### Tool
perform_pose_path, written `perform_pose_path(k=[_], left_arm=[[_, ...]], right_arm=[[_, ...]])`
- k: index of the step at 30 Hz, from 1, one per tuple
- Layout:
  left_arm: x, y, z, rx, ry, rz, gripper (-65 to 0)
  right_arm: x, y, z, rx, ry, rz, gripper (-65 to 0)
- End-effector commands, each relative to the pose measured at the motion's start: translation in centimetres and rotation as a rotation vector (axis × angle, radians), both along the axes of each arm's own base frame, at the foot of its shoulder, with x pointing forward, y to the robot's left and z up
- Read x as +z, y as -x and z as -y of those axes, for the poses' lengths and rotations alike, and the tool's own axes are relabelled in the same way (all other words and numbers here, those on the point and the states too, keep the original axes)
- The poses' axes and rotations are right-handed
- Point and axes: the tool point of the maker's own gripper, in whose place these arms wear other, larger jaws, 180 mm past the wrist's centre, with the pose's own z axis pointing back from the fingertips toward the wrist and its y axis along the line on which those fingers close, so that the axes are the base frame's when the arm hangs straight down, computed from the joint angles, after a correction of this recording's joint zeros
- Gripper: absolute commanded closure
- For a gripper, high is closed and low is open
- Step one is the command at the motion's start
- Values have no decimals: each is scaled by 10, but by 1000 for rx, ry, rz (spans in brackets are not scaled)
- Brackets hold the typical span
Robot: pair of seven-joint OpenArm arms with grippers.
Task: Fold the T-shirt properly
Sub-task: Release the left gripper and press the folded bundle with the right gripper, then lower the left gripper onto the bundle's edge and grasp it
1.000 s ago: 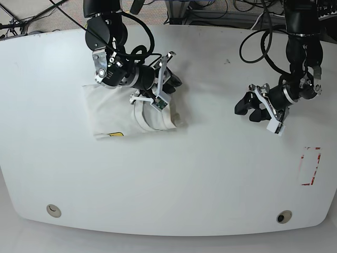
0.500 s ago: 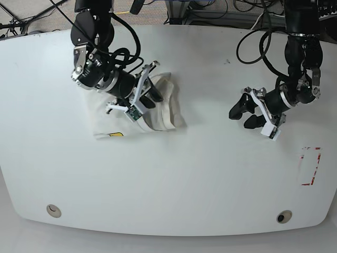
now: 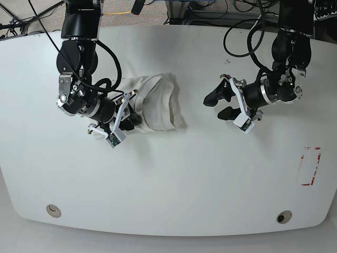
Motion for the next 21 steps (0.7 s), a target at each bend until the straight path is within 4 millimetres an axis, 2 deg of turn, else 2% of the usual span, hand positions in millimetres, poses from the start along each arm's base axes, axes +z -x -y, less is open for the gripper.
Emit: perform_pose_path(k=[1, 4, 8, 13, 17, 21], left_arm=[[14, 1, 11, -2, 58, 33, -365], [12, 6, 14, -8, 62, 27, -365], [10, 9, 14, -9, 61, 18, -365], [8, 12, 15, -10, 65, 10, -365], [8, 14, 25, -36, 72, 9, -365], [14, 13, 54, -96, 102, 24, -365]], right_arm=[[10, -17, -2, -8, -64, 49, -140], [-3, -30, -1, -33, -111, 19, -140], [-15, -38, 7, -52, -78, -15, -140], [14, -44, 12, -43, -43, 71, -140], [38, -52, 41, -87, 20, 123, -138], [47, -57, 81, -165, 60, 144, -138]])
